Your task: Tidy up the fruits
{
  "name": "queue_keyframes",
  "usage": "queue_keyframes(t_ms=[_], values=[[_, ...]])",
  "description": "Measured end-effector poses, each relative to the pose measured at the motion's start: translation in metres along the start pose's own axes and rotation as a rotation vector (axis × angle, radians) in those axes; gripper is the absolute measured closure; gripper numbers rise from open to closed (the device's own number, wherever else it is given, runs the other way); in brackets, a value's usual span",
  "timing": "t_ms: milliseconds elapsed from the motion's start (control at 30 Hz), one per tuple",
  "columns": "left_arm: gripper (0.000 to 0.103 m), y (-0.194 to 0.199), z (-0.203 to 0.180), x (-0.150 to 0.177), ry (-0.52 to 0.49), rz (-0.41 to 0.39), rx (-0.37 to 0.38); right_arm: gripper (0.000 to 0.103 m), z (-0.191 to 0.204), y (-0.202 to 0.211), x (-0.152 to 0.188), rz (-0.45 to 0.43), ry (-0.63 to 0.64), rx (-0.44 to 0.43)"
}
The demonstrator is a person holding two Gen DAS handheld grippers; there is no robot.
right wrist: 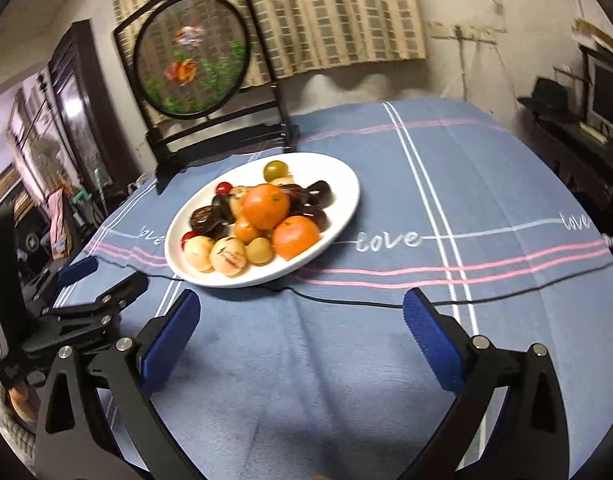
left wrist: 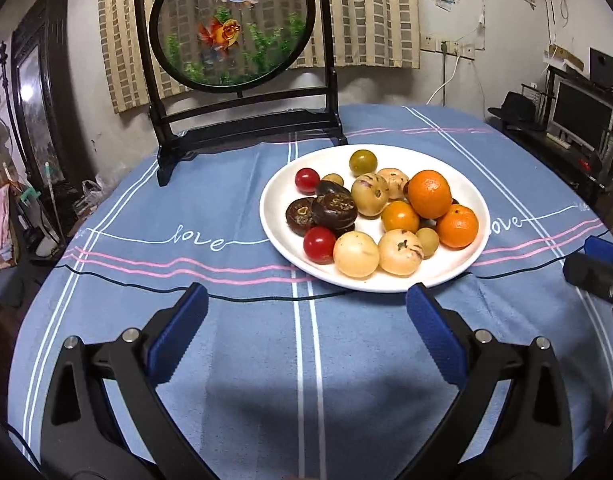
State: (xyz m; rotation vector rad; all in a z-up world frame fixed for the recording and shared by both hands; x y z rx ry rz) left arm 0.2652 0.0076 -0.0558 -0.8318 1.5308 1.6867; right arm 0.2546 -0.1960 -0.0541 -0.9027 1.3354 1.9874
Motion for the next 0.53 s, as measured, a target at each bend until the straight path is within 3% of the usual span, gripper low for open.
queue_keyframes(t_ms=[167,533], values=[[0.002,0.005,-0.005,-0.001,-0.021,-0.033,-0.008,0.001,-0.009,-0.011,0.008,0.070,-0.034,0.035],[0.002,0.003,-0.007,-0.001,-0.032,-0.020,0.006,0.001,-0.008,-0.014,0.011,0.085,-0.016,0.048]])
Point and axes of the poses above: each gripper's, at about its wrist camera, not at the fingertips, and y roughly against the way its jaws point, z to its left, x to its underside, the point moved 7 cm from there along -y, roughly the way its jaws point, and after that the axes turned 5 degrees about -z, right-handed, at the moved point
